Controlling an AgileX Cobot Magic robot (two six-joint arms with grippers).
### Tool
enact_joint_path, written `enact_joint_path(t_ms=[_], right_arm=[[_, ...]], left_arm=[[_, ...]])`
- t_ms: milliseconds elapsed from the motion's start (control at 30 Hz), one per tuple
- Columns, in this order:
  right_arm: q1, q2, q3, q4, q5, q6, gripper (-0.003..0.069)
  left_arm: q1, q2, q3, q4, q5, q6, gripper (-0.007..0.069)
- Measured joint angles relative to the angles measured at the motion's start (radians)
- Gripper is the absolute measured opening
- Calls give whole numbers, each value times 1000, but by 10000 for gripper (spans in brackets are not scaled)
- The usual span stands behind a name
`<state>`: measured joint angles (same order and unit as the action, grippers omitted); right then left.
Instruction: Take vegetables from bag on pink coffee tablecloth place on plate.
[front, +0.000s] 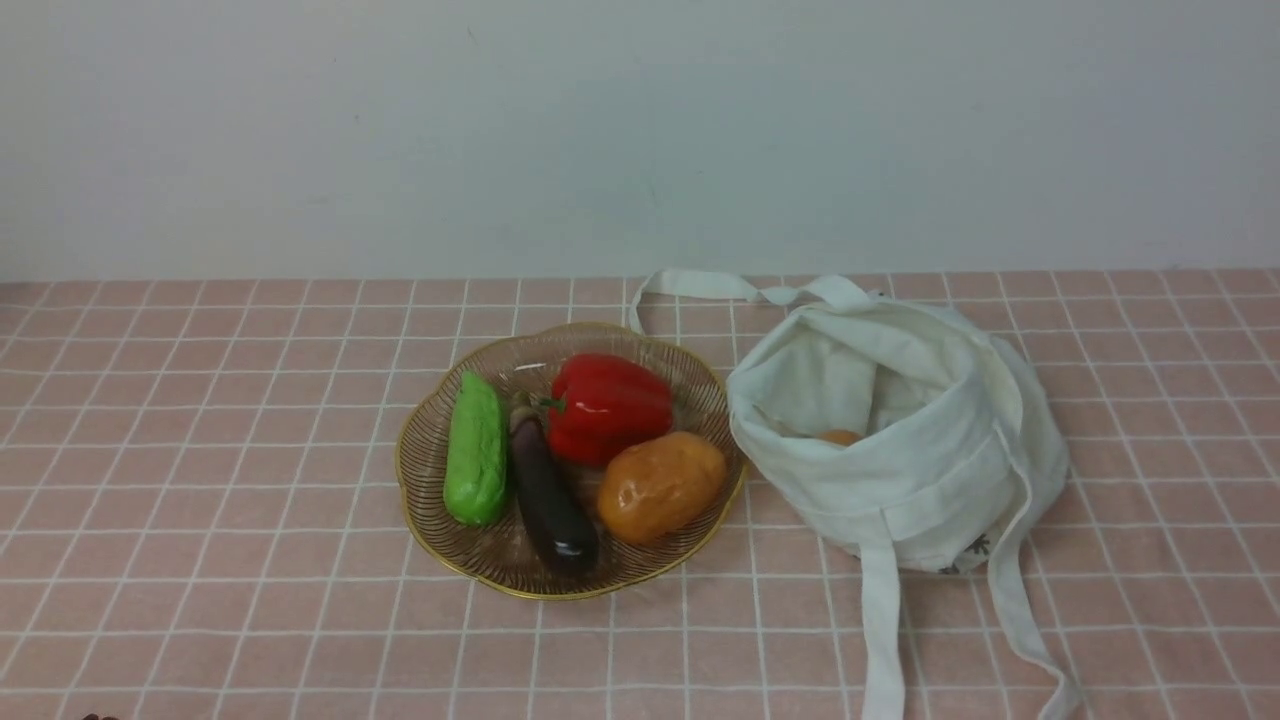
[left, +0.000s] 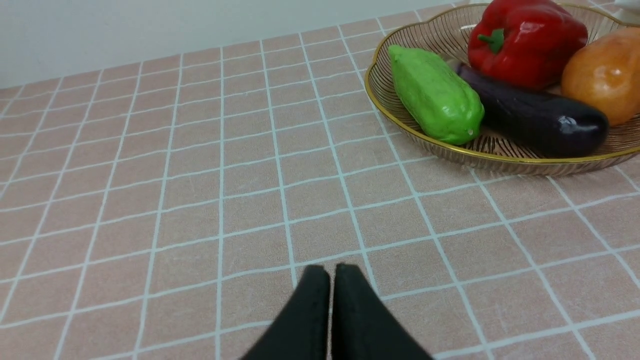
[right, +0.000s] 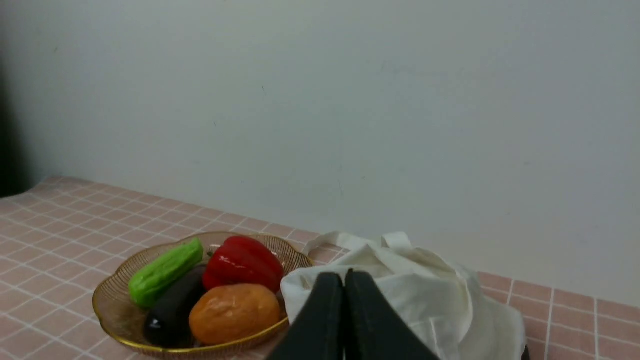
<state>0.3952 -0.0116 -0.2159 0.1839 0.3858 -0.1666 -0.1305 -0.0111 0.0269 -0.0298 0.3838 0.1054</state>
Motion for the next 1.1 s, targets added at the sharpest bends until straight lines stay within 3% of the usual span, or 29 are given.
enact_joint_path(t_ms=[367, 500, 767, 1100], right_arm=[[0, 0, 0, -1, 29, 10, -15], [0, 0, 17, -78, 39, 17, -15], [0, 0, 127, -269, 45, 179, -15], [0, 0, 161, -231, 43, 217, -15]], left_arm=[[0, 0, 0, 0, 0, 0, -5], [0, 0, 0, 0, 0, 0, -5], [0, 0, 0, 0, 0, 0, -5], [0, 0, 0, 0, 0, 0, -5]])
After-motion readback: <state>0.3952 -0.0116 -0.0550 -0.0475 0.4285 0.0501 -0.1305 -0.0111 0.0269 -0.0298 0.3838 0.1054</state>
